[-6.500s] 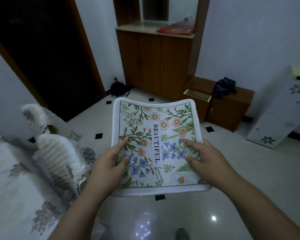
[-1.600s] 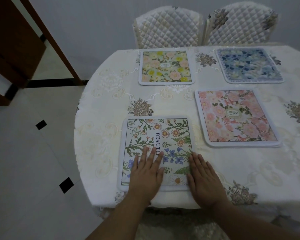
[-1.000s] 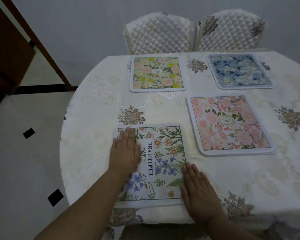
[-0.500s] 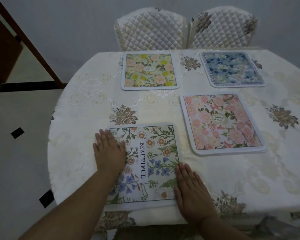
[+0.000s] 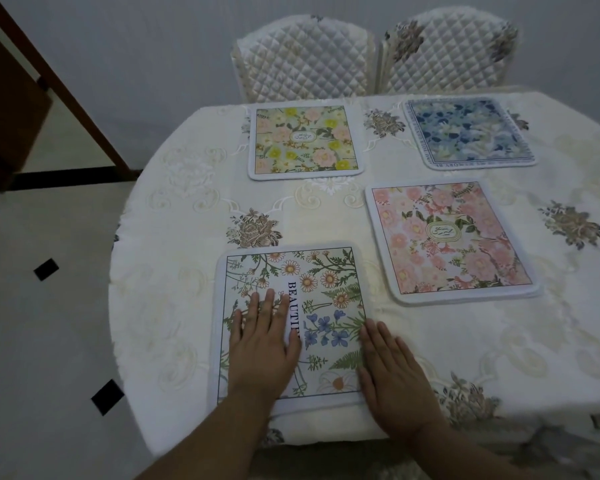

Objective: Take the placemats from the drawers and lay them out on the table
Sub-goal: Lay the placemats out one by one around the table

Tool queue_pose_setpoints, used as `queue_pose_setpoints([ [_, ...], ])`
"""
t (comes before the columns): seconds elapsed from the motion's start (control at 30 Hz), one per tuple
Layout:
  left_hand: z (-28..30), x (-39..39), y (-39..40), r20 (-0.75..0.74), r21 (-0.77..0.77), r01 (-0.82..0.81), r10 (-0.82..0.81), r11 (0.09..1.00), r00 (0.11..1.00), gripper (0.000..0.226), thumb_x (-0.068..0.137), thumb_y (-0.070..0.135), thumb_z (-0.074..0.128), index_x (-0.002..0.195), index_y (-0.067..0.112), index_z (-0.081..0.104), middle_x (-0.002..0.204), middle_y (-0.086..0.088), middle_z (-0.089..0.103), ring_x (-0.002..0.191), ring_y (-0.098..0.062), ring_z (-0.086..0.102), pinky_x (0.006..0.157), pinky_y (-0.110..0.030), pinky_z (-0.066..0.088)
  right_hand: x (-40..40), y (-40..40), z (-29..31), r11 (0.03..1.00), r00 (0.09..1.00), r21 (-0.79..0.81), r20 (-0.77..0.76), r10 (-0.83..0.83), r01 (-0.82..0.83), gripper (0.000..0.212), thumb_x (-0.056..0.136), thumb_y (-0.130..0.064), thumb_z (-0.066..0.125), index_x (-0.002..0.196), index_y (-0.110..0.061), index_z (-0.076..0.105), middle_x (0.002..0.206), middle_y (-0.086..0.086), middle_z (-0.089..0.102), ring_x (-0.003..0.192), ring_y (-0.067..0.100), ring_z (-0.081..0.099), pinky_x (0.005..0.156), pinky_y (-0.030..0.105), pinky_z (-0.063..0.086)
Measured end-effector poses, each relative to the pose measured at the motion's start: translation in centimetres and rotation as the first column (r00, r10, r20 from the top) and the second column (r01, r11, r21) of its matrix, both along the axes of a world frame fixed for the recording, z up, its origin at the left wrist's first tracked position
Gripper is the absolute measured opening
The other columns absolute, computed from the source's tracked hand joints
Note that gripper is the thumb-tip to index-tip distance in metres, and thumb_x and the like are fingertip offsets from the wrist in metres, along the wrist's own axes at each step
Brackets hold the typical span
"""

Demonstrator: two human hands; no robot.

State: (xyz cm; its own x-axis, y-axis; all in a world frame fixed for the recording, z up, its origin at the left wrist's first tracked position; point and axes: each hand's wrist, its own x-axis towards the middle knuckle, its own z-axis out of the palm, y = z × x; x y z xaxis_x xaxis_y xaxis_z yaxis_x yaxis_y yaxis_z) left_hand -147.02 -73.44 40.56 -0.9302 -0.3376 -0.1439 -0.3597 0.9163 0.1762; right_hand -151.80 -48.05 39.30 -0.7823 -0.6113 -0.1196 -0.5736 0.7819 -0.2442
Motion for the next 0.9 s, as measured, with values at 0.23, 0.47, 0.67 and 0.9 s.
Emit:
queue_pose_setpoints([
  [0.23, -0.1, 0.0, 0.0, -0.024, 0.004, 0.002, -0.002, 1.000, 1.000, 0.068, 0.101, 0.059, 0.019, 0.161, 0.035, 0.001, 0.170, 0.007, -0.004, 0.154, -0.015, -0.019, 0.126, -0.048, -0.002, -3.4, -4.1, 2.7, 0.967, 0.987, -0.197, 0.044, -0.154, 0.160, 0.059, 0.096, -0.038, 0.049, 0.152, -0.020, 0.039, 0.161, 0.000, 0.032, 0.151, 0.017, 0.020, 0.122, 0.045, 0.024],
  [0.47, -0.5, -0.1, -0.1, -0.041, 0.000, -0.001, 0.001, 1.000, 0.999, 0.068, 0.100, 0.059, 0.022, 0.161, 0.037, 0.003, 0.170, 0.008, 0.000, 0.155, -0.014, -0.015, 0.125, -0.049, 0.002, -10.6, -16.9, 2.1, 0.995, 0.986, -0.091, 0.168, -0.018, 0.034, 0.066, 0.105, -0.043, 0.026, 0.160, -0.014, 0.005, 0.169, 0.005, 0.000, 0.154, 0.019, -0.007, 0.125, 0.037, -0.004],
  [0.67, -0.3, -0.1, -0.1, -0.036, -0.009, 0.008, -0.008, 1.000, 0.999, 0.067, 0.100, 0.059, 0.017, 0.161, 0.037, 0.002, 0.170, 0.007, -0.001, 0.155, -0.015, -0.016, 0.125, -0.050, 0.002, -12.4, -15.1, 0.4, 1.000, 0.999, -0.017, 0.034, -0.013, 0.014, 0.076, 0.099, -0.065, 0.011, 0.160, -0.022, -0.006, 0.167, -0.005, -0.008, 0.153, 0.010, -0.013, 0.125, 0.036, -0.005],
  [0.9, -0.2, -0.1, 0.1, -0.047, -0.009, 0.001, -0.001, 1.000, 0.999, 0.068, 0.099, 0.059, 0.019, 0.161, 0.038, 0.000, 0.170, 0.008, -0.002, 0.155, -0.013, -0.016, 0.126, -0.048, 0.000, -14.6, -13.3, 1.2, 0.997, 0.991, 0.033, 0.108, -0.078, 0.075, 0.079, 0.100, -0.061, 0.019, 0.160, -0.016, -0.006, 0.168, 0.001, -0.009, 0.154, 0.014, -0.011, 0.124, 0.034, -0.005],
])
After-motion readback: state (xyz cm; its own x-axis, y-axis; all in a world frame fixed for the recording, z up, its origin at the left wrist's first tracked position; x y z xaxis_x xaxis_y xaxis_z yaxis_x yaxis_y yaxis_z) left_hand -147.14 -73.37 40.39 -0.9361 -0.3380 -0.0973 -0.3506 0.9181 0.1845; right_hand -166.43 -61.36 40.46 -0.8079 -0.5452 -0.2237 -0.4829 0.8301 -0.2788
